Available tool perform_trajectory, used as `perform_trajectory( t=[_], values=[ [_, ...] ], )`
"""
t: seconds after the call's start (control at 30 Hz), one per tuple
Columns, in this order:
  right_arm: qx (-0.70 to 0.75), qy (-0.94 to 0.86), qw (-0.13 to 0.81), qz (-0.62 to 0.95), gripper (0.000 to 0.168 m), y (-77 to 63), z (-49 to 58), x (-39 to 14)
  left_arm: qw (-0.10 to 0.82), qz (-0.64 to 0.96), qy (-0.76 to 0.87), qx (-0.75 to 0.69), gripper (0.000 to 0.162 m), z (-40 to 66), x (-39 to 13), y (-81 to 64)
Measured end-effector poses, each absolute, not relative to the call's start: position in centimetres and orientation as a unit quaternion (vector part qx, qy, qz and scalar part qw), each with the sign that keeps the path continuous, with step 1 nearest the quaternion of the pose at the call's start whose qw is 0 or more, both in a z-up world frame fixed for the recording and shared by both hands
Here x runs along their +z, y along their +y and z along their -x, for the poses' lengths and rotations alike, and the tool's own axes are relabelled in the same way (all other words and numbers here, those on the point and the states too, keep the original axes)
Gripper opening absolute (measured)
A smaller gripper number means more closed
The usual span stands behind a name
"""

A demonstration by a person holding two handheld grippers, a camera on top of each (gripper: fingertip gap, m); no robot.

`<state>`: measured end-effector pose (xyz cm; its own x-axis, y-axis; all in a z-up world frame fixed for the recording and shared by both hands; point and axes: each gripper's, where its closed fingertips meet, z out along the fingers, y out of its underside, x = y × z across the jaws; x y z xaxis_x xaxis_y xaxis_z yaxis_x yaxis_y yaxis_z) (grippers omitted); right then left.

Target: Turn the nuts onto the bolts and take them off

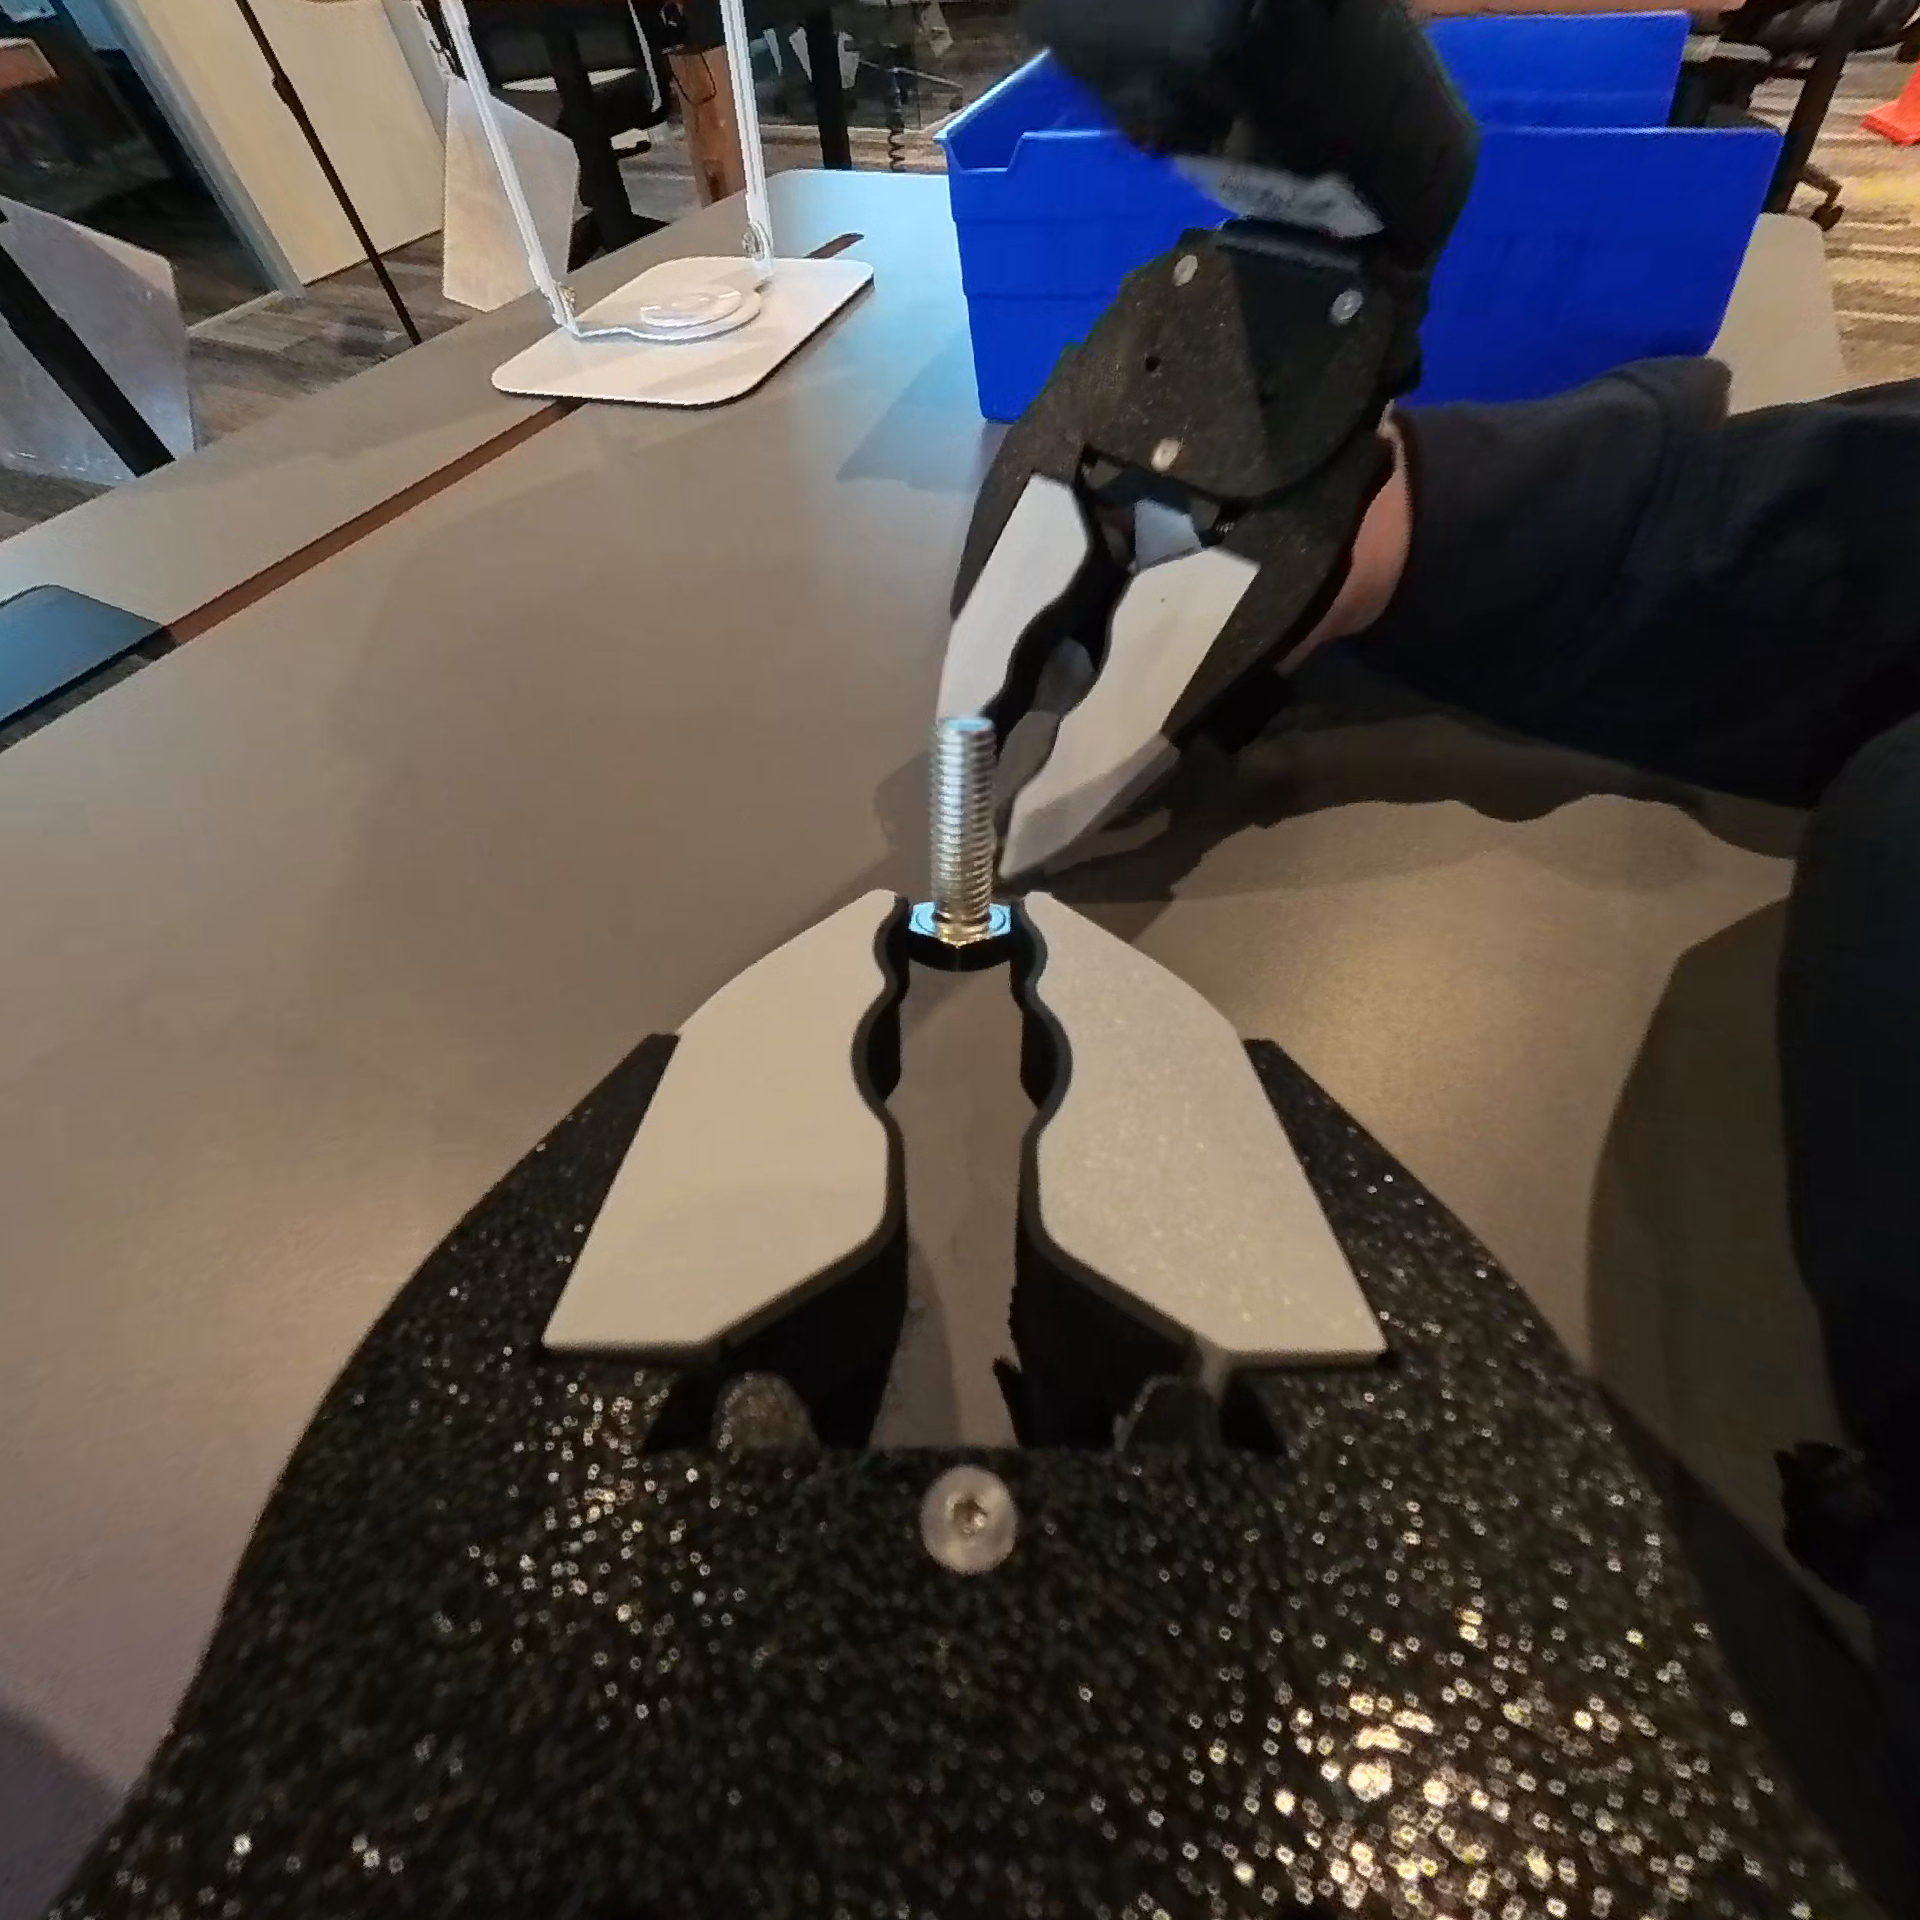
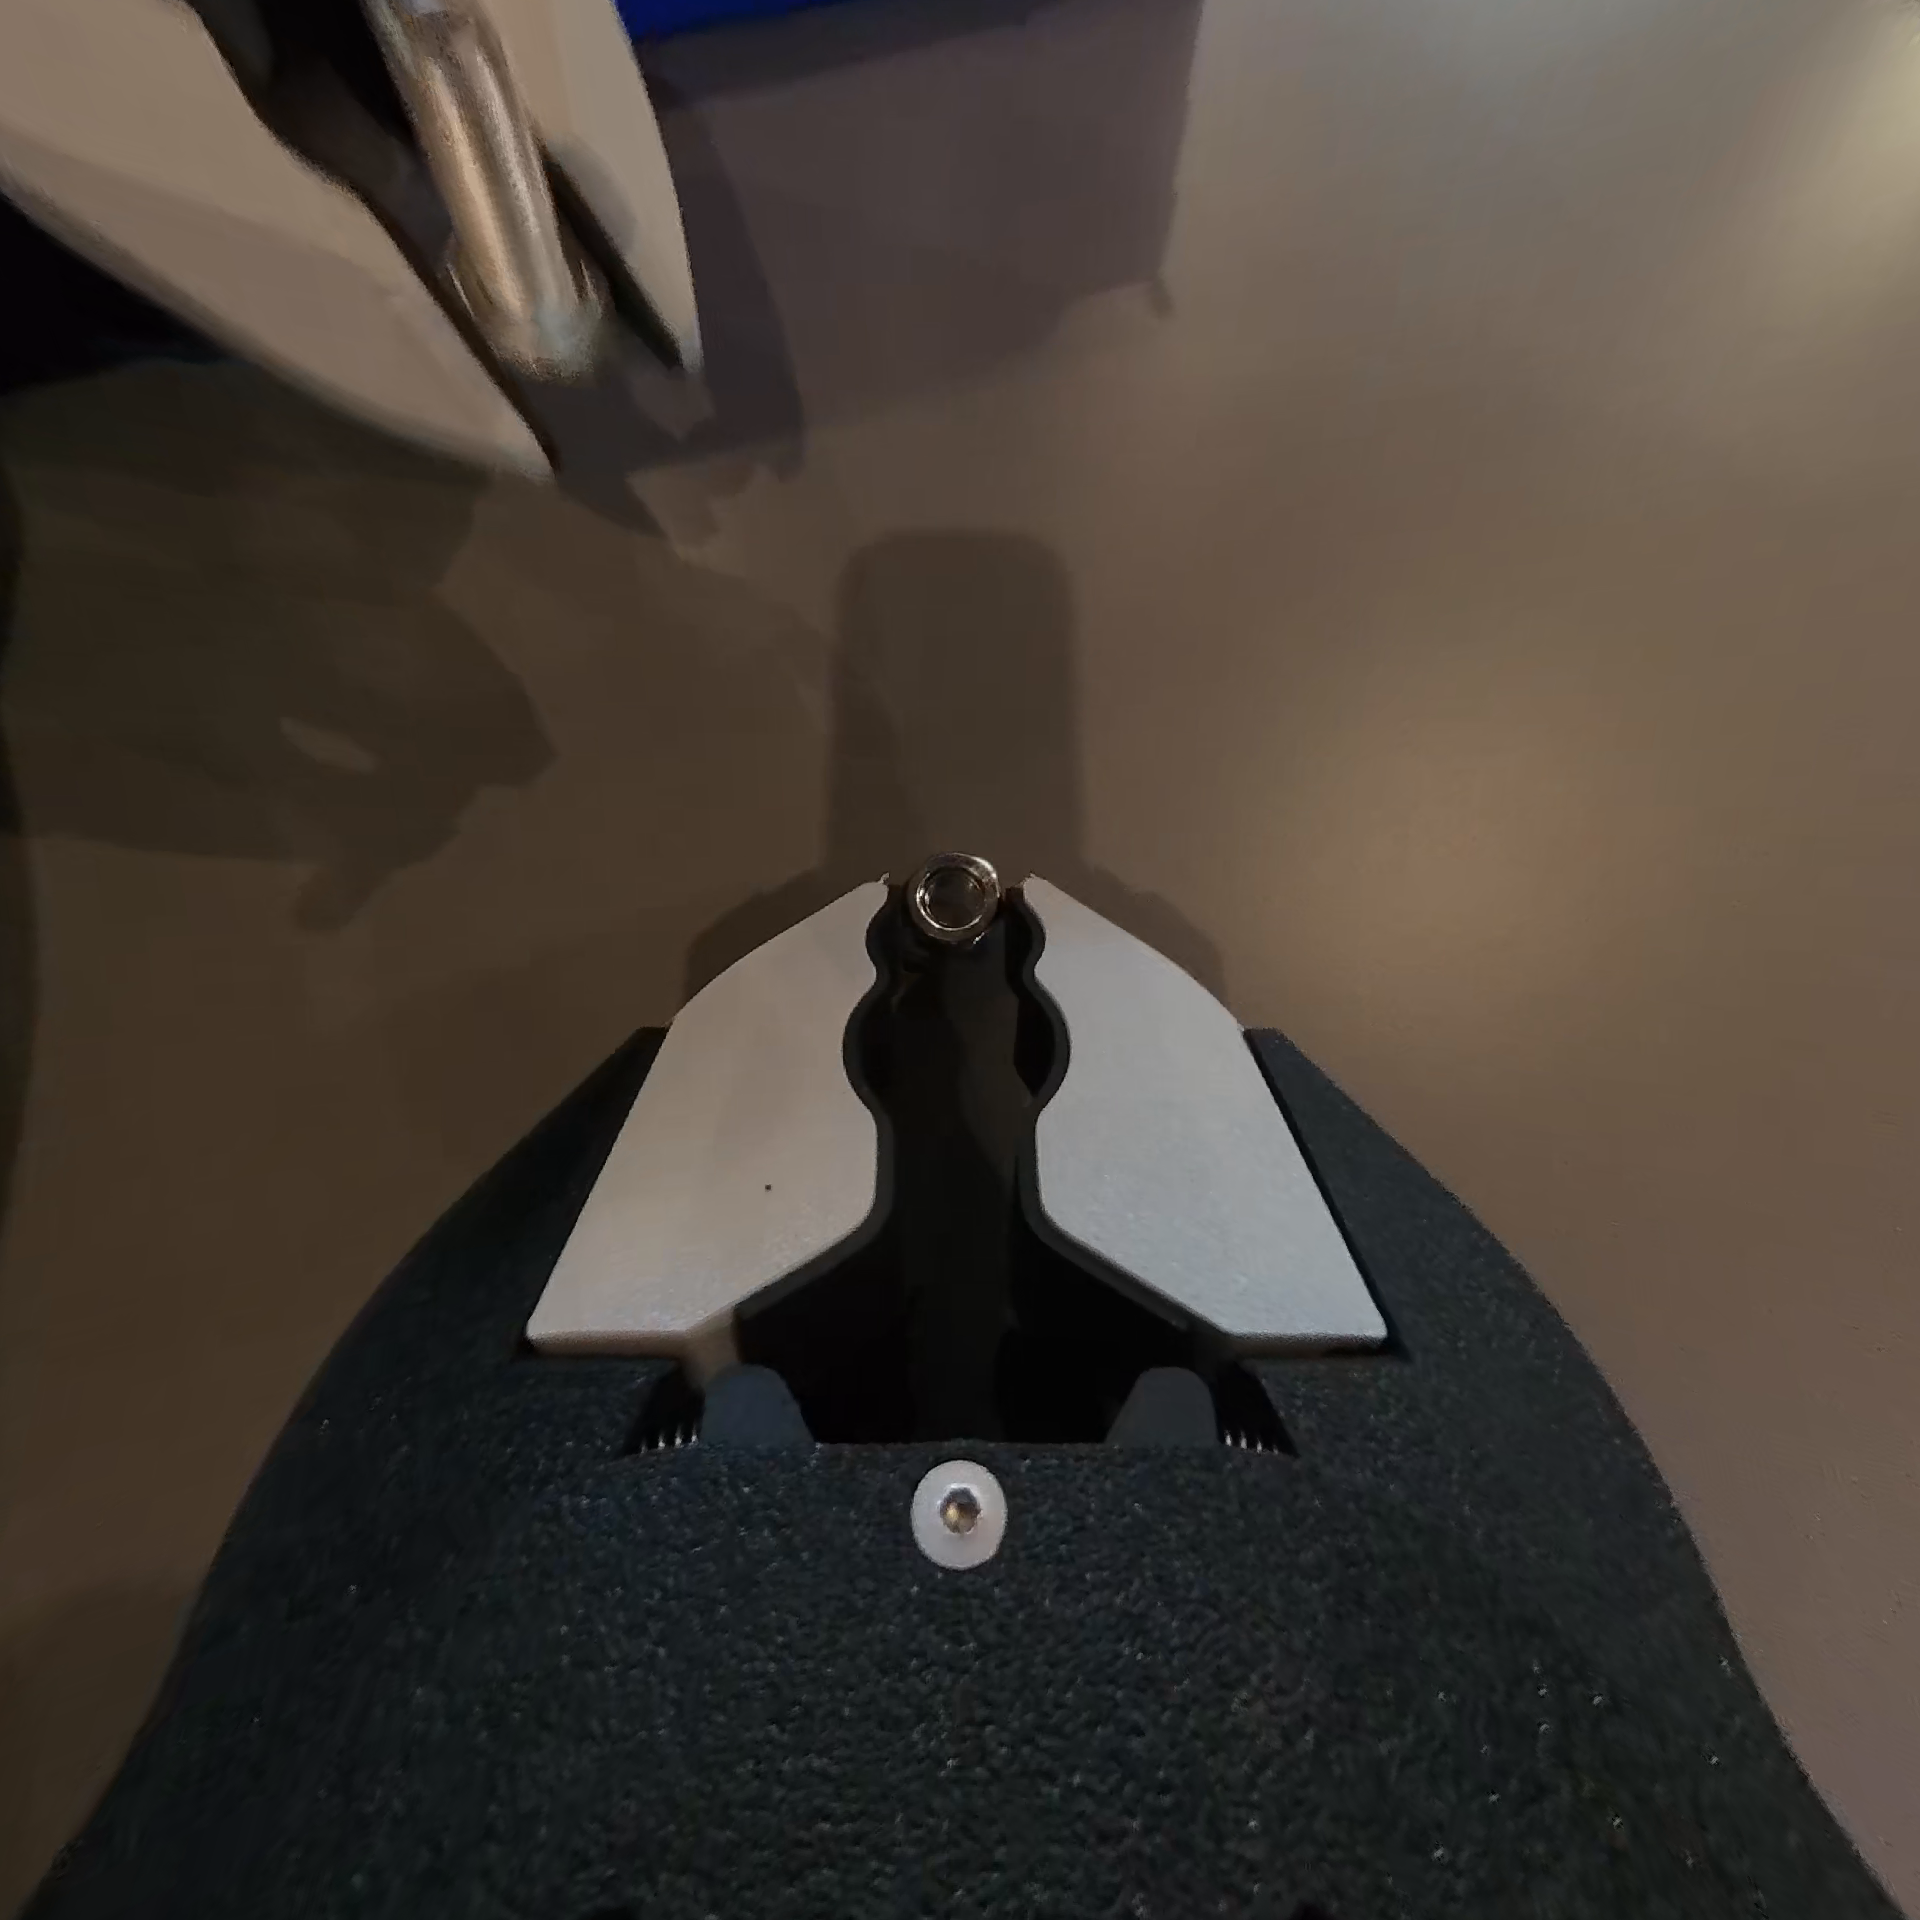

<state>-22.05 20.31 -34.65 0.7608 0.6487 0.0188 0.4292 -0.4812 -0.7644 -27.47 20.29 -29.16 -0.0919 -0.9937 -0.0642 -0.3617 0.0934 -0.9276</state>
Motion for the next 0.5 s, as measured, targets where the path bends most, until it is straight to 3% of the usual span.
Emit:
perform_trajectory(
  t=[0.27, 0.5],
  values=[
    [0.27, -0.29, 0.549, 0.736, 0.018, 19.3, 24.3, -26.3, 0.377, 0.542, 0.628, -0.413, 0.018, 27.1, -29.6, 19.6],
    [0.324, -0.322, 0.545, 0.704, 0.018, 17.9, 26.5, -25.1, 0.366, 0.523, 0.651, -0.41, 0.018, 26.8, -30.0, 18.4]
  ],
)
